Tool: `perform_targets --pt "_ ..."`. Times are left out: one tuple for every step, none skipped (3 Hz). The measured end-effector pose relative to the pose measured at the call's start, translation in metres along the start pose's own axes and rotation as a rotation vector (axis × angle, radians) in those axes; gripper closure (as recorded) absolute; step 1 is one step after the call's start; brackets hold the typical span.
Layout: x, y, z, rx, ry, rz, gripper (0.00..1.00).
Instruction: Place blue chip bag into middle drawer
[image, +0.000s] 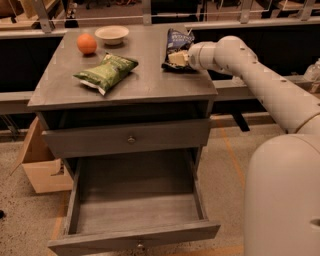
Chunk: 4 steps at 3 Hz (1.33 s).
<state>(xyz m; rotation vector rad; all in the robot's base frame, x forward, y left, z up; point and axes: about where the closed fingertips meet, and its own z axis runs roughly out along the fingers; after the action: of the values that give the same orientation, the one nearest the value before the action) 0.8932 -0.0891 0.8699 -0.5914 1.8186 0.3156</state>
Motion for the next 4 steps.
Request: perform_targets --pt "-0.010 0.012 -0.039 -0.094 -0.026 -0.029 0.87" --pt "-0.003 0.050 -0.090 -0.270 -0.028 -0.104 1.00" --pt "0.008 0.071 -0.102 -0.356 -0.016 -0.187 1.00" --pt "0.008 0.071 -0.102 -0.356 -0.015 -0.187 1.00"
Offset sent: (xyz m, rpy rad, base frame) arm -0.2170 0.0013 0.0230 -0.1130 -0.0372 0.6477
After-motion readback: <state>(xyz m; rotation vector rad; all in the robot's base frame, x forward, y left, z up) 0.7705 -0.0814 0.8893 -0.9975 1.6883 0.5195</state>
